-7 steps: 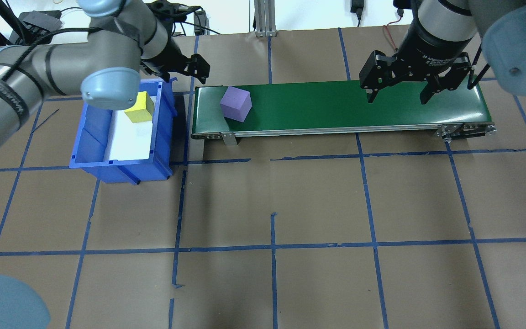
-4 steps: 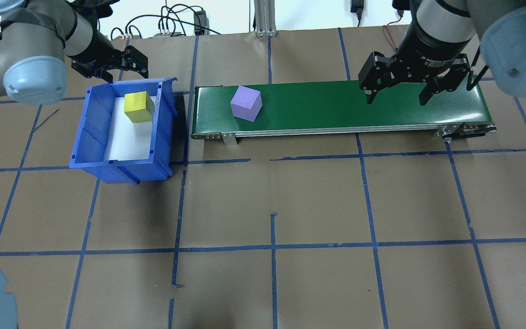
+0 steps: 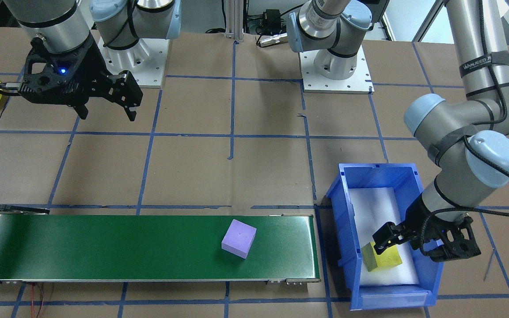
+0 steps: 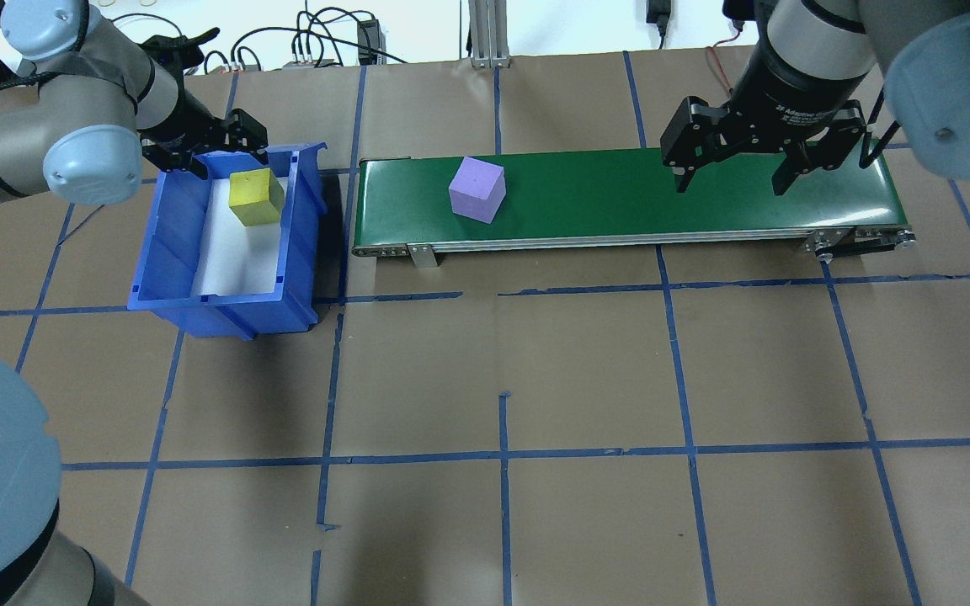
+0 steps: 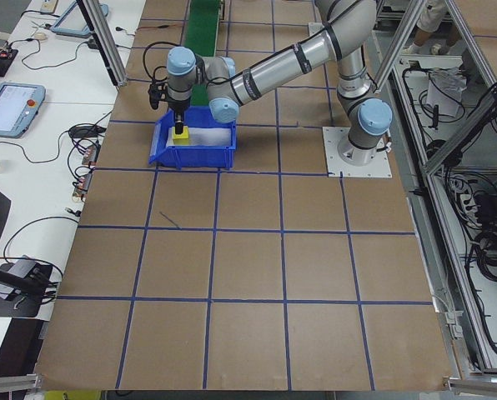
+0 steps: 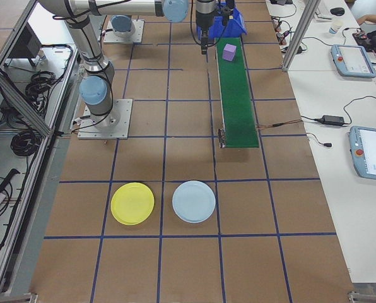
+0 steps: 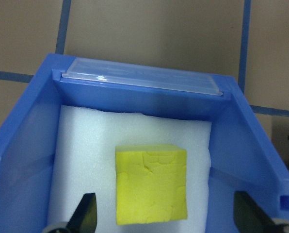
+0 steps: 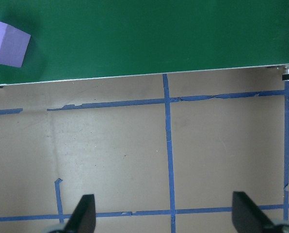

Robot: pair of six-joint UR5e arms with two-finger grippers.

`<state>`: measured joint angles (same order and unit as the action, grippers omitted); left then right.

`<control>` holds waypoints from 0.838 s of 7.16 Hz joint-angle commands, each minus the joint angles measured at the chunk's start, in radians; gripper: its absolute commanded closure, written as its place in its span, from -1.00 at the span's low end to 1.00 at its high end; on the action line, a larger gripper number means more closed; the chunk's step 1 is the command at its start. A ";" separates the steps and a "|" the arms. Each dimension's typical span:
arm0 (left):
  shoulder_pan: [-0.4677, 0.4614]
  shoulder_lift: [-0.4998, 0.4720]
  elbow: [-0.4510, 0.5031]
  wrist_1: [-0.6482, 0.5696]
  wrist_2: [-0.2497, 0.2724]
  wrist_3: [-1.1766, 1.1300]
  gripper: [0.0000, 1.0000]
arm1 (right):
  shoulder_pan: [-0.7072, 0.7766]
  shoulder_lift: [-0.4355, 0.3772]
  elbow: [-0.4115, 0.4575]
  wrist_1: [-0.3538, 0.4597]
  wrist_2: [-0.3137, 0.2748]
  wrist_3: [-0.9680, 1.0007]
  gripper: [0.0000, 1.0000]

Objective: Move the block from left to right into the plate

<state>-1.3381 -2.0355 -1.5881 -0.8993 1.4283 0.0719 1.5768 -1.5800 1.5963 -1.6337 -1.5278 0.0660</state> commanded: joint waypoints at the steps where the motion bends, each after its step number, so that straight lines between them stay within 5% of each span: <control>1: 0.000 -0.041 0.002 0.025 0.007 -0.011 -1.00 | -0.001 0.000 0.004 0.000 0.000 0.000 -1.00; 4: 0.000 -0.100 -0.025 0.049 0.004 -0.009 -0.86 | -0.003 0.000 0.004 0.000 0.000 -0.003 -1.00; 6: 0.000 -0.092 -0.021 0.077 0.004 0.021 0.17 | -0.003 0.000 0.005 0.000 0.000 -0.002 -1.00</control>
<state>-1.3376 -2.1319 -1.6110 -0.8361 1.4330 0.0760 1.5742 -1.5800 1.6004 -1.6338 -1.5278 0.0636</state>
